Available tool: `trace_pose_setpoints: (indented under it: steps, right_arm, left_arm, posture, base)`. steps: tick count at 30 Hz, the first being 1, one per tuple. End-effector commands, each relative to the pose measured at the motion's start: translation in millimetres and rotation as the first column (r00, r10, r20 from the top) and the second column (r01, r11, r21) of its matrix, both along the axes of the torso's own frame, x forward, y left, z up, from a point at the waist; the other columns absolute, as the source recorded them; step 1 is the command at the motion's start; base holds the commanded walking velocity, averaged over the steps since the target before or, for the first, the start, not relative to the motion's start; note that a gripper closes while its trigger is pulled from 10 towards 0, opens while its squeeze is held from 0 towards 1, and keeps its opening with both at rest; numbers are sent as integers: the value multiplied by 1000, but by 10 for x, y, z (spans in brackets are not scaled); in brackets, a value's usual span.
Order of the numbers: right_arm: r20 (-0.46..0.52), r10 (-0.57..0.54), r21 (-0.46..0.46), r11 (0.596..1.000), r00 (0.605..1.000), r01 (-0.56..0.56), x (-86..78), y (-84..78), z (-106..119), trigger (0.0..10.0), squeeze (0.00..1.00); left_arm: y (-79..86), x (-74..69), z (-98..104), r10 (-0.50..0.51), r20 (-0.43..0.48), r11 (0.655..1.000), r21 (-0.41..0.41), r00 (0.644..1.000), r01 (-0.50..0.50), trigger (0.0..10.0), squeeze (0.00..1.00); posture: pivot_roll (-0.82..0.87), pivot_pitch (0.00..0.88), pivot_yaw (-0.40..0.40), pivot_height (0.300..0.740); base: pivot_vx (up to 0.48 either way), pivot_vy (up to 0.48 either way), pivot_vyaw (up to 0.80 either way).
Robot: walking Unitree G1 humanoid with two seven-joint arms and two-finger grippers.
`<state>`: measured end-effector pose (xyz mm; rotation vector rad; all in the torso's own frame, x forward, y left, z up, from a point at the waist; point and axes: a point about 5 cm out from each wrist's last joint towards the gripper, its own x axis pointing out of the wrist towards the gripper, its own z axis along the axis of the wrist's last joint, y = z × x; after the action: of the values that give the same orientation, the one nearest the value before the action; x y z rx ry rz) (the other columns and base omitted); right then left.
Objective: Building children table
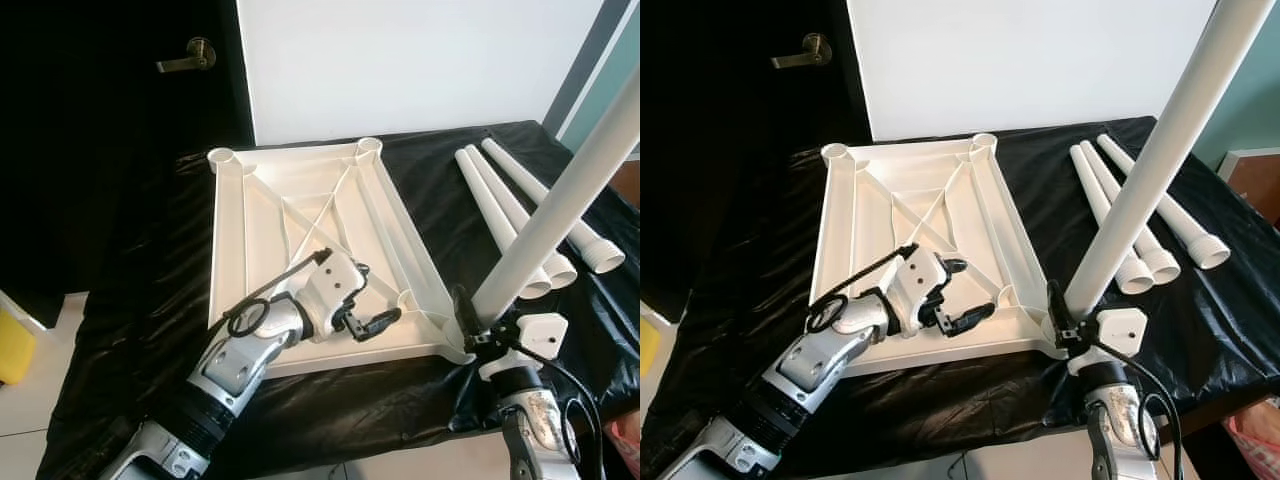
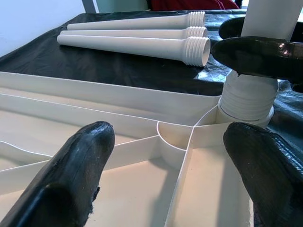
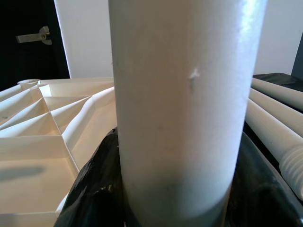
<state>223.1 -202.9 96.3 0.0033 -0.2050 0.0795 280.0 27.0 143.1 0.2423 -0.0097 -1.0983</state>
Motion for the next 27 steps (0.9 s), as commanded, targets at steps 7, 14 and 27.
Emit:
trace_pose_setpoints:
  steps: [7, 14, 27]
  right_arm:
    - [-151, -84, 15, 996, 985, 87, -79, -27, -274, 10000, 0]
    - [-146, -246, 57, 965, 958, 256, -32, -51, -242, 10000, 0]
    - [-128, -442, 28, 893, 888, 449, 83, 2, -190, 10000, 0]
  left_arm:
    - [-3, -30, -11, -68, -15, 998, 16, 998, 68, 10000, 0]
    - [-11, -27, -9, -68, -13, 998, 14, 998, 69, 10000, 0]
    - [-13, -20, 7, -60, -10, 998, 4, 998, 60, 10000, 0]
  posture:
    - [-36, 35, 23, 740]
    - [-36, 29, 20, 740]
    - [-22, 12, 2, 740]
  base:
    - [0, 0, 0]
    - [0, 0, 0]
    - [0, 0, 0]
